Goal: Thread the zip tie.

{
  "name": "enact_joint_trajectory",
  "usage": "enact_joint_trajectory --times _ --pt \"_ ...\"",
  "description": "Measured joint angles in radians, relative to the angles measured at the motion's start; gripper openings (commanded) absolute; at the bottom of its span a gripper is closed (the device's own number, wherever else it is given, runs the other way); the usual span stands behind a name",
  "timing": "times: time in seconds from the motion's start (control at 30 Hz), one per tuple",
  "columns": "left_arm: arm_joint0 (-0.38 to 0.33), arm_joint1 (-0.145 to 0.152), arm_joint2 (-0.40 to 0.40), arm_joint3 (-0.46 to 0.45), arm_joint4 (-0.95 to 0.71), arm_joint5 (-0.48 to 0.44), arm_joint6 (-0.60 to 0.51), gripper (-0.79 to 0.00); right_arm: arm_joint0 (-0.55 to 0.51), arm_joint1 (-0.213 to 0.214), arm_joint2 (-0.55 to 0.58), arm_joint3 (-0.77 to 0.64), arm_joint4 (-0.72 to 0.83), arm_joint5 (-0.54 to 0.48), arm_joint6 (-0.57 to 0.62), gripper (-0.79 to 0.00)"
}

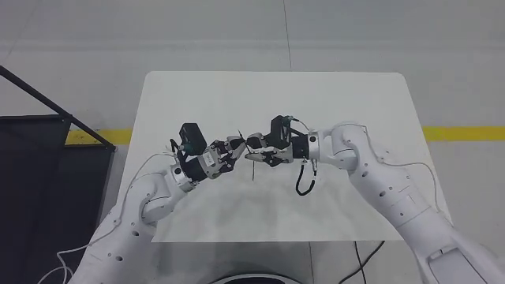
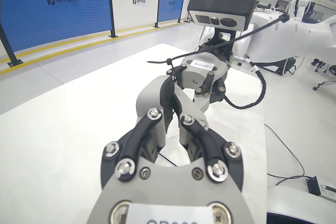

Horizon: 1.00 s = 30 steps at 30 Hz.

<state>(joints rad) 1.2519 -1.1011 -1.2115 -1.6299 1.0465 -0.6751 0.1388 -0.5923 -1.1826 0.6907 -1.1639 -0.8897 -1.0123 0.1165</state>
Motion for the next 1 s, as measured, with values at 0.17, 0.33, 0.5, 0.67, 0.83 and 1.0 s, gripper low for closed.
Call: enact_joint_trajectory --times 0.17,0.33,0.5,0.67,0.83,1.0 --pt "-0.005 -0.002 0.004 0.008 0.001 -0.004 0.002 -0.785 0.002 -0.002 -0.002 0.004 -0.001 0.0 -0.002 -0.785" --pt "-0.01 -0.005 0.006 0.018 0.0 -0.004 0.003 -0.785 0.003 -0.004 -0.003 0.007 -0.003 0.0 -0.004 -0.785" --pt "-0.013 -0.006 0.006 0.022 -0.003 -0.005 0.007 -0.785 0.001 -0.003 -0.005 0.002 -0.001 0.0 -0.005 -0.785" --pt "-0.012 -0.008 0.005 0.024 -0.002 -0.006 0.012 -0.637 0.0 0.0 -0.006 0.002 0.015 0.0 -0.006 -0.785" --pt "-0.012 -0.009 0.003 0.025 -0.004 -0.008 0.006 -0.613 0.0 0.004 -0.008 0.001 0.028 0.0 -0.006 -0.785" --pt "-0.011 -0.009 0.001 0.026 -0.004 -0.009 0.005 -0.631 0.001 0.007 -0.008 0.001 0.038 0.0 -0.004 -0.785"
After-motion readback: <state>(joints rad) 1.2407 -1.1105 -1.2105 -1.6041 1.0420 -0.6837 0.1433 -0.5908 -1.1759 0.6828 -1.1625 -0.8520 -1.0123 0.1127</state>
